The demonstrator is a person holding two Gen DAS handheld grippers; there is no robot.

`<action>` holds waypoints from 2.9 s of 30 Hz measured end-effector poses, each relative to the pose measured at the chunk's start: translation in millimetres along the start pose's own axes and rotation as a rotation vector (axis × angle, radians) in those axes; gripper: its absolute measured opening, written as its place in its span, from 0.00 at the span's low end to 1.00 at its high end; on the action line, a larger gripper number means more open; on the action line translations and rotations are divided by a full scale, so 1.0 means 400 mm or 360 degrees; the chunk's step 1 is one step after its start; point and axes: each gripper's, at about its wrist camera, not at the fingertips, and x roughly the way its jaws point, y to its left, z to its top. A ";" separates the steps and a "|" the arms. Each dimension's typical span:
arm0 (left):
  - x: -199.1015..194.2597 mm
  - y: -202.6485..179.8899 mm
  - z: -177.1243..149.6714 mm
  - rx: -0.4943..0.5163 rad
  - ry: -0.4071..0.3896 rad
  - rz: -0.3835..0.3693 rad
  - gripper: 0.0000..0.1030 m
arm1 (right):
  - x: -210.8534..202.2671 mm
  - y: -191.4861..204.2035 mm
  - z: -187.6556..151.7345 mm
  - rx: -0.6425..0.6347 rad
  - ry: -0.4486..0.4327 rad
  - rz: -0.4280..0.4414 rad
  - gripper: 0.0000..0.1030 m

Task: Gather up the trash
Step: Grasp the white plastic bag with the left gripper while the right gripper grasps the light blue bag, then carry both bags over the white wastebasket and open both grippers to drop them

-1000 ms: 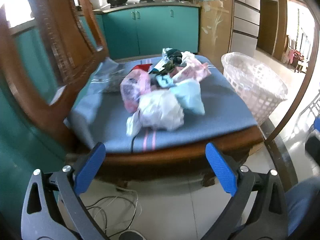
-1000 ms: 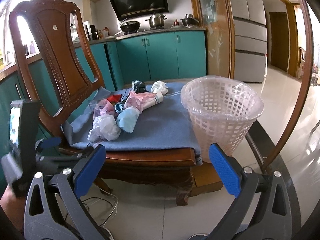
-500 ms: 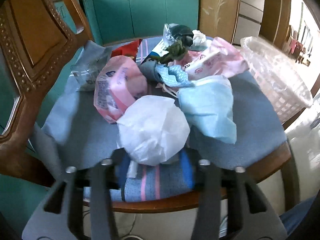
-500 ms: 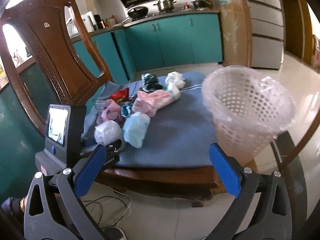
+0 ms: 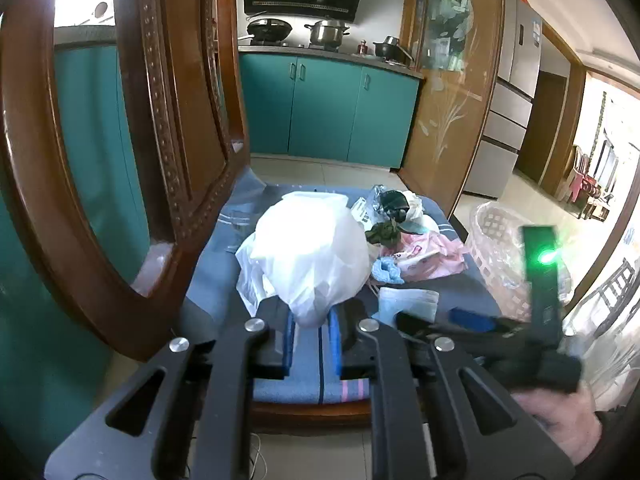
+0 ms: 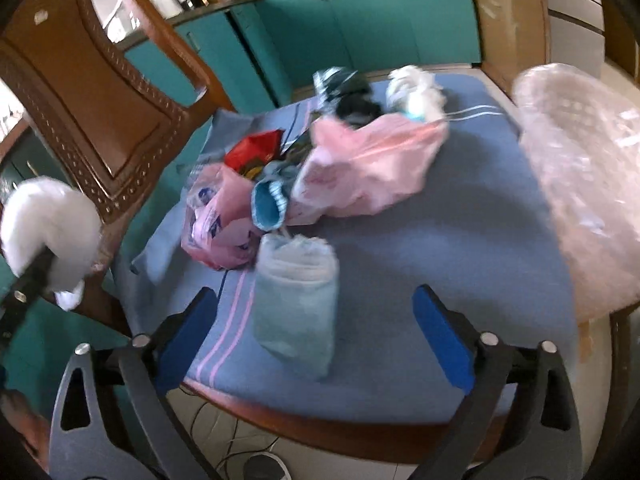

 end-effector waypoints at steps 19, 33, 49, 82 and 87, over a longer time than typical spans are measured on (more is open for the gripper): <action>0.045 -0.071 -0.010 0.0093 0.0133 -0.0009 0.14 | -0.293 0.011 -0.084 -0.0304 -0.0365 -0.0184 0.20; 0.039 -0.099 -0.038 0.0126 0.0183 -0.0015 0.14 | -0.312 0.013 -0.081 -0.0290 -0.0432 -0.0193 0.20; 0.045 -0.101 -0.042 0.0131 0.0198 0.0004 0.14 | -0.312 0.015 -0.084 -0.0291 -0.0432 -0.0201 0.20; 0.056 -0.165 -0.050 0.0162 0.0212 -0.0150 0.15 | -0.494 -0.414 0.039 0.0511 -0.0990 -0.0537 0.88; 0.071 -0.282 -0.021 0.0260 0.0236 -0.0285 0.15 | -0.566 -0.373 -0.018 0.0499 -0.1205 -0.0621 0.91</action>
